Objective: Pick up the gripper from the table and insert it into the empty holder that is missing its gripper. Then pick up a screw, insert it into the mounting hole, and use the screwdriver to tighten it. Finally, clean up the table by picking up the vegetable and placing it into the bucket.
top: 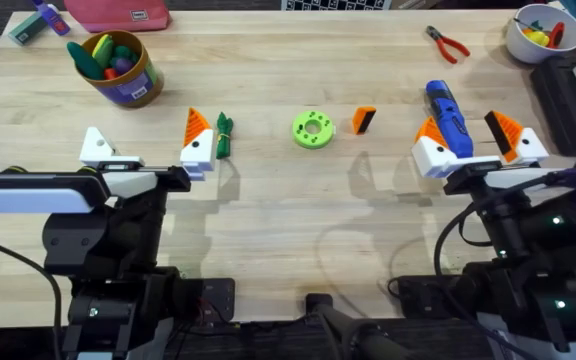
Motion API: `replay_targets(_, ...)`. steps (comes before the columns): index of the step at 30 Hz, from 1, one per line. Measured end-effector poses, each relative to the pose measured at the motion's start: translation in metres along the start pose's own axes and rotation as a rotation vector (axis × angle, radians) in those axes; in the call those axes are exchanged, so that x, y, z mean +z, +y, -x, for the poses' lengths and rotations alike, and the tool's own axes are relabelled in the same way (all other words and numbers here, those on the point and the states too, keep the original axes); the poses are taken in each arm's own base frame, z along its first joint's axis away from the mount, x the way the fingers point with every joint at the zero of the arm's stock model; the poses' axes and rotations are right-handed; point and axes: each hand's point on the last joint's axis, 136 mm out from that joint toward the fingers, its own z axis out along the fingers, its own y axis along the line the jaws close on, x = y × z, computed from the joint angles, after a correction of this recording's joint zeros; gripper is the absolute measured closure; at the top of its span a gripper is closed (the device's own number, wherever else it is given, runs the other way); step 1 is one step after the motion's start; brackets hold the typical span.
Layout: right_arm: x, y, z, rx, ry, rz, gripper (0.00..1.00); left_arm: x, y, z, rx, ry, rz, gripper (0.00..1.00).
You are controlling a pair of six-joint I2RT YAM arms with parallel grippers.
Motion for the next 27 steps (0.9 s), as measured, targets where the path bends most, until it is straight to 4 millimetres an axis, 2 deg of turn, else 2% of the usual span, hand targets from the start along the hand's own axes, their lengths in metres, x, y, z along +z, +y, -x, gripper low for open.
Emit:
replay_targets(12,0.000,0.000,0.000,0.000,0.000,0.000,0.008,0.000,0.000,0.000,0.000,-0.001,0.000,0.016)
replay_targets(15,0.000,0.000,0.003,0.000,-0.011,0.002,0.008,0.000,0.000,0.007,0.000,-0.030,0.000,0.015)
replay_targets(20,-0.002,0.002,0.032,-0.006,-0.125,0.008,0.007,-0.002,0.000,0.034,0.000,-0.140,-0.001,0.015)
replay_targets(24,-0.008,0.002,0.051,-0.007,-0.158,0.009,0.007,-0.004,0.000,0.040,0.000,-0.154,0.000,0.015)
replay_targets(27,-0.016,0.002,0.077,-0.008,-0.183,0.009,0.007,-0.007,0.002,0.052,-0.001,-0.155,0.012,0.015)
